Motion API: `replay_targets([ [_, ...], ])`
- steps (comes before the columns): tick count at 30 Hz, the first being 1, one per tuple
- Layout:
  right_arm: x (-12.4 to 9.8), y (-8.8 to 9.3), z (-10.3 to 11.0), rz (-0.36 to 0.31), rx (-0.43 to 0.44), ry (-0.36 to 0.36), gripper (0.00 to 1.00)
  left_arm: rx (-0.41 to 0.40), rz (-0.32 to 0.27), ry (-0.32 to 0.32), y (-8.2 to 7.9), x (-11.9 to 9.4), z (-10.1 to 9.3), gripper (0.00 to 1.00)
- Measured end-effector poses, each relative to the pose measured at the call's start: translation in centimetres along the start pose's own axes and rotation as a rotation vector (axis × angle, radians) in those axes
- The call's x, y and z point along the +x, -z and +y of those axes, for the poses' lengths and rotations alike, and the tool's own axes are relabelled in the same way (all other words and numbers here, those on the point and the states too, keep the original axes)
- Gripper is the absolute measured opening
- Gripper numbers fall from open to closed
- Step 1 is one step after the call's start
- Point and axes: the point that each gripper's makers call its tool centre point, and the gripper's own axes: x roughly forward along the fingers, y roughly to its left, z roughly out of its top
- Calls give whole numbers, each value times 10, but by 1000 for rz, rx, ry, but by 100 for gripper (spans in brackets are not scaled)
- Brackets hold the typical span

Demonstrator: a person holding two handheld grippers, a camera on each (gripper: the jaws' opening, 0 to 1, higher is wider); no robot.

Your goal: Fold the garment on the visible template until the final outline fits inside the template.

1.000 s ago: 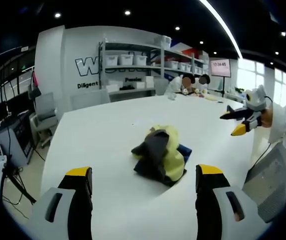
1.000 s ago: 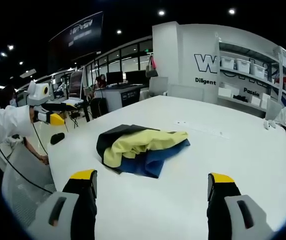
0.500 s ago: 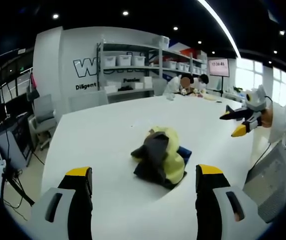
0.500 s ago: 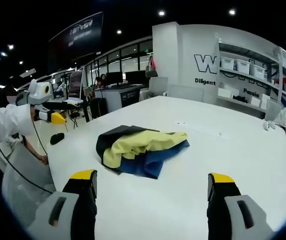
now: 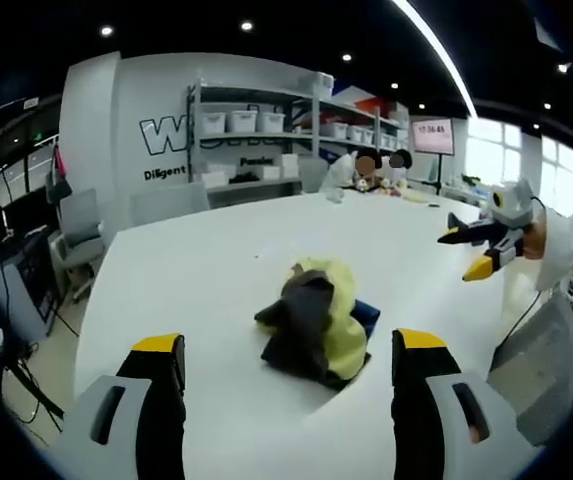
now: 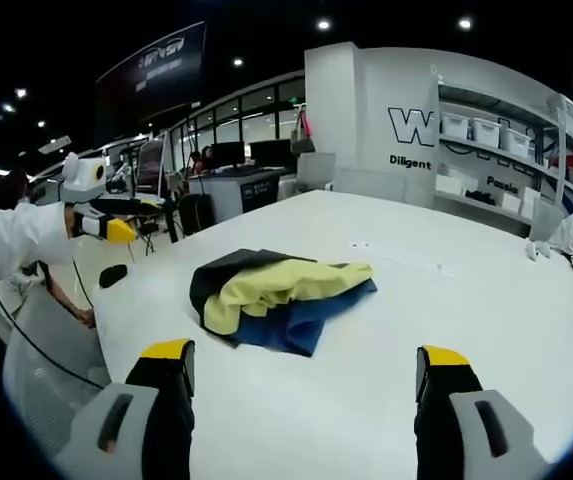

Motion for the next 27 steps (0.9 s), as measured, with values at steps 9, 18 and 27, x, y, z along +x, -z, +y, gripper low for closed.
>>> replay_targets([
  [9,2,-1,-3,1,0,2,93,9,-4,21,-11,13,-2,81],
  [18,1,1,-2,4,0,3,93,-17,-14,34,-22,24,0,80],
  [27,0,2,-4,6,4,8,93,-3,-15,43,-30,34,0,80],
])
